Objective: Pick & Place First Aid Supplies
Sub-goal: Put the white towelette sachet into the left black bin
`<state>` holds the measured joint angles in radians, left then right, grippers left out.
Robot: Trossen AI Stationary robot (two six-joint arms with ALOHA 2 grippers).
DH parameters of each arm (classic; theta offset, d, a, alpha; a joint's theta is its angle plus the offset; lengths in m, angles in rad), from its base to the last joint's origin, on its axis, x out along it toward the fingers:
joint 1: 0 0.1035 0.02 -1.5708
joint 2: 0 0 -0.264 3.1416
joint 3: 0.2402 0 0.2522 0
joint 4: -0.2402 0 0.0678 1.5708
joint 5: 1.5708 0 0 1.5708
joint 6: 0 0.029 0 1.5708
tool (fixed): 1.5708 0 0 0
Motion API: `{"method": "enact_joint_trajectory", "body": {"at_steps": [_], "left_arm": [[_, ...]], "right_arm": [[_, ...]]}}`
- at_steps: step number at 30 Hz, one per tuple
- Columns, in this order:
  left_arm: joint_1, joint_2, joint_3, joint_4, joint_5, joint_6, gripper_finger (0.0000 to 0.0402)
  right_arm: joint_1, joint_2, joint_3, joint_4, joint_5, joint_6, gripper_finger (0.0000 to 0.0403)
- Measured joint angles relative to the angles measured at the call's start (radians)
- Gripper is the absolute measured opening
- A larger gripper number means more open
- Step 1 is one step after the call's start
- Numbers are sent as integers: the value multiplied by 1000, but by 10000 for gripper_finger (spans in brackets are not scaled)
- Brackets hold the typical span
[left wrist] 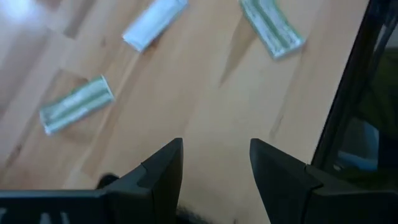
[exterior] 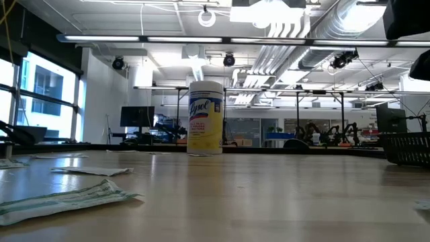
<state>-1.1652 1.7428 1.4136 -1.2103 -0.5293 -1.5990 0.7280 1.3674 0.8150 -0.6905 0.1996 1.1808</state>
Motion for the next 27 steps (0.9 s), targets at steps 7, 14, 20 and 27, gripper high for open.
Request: {"method": "enact_joint_trajectory", "body": {"at_steps": [7,14,20,27], "left_arm": [[0,0,0,66,75,0,182],[0,0,0,138,97,0,182],[0,0,0,201,97,0,182],[0,0,0,259,96,0,182]], "right_arm": [[8,109,0,20,-25,28,94],[5,204,0,30,-89,12,94],[-12,262,6,40,-90,-37,94],[-62,268,4,133,-36,-136,94]]}}
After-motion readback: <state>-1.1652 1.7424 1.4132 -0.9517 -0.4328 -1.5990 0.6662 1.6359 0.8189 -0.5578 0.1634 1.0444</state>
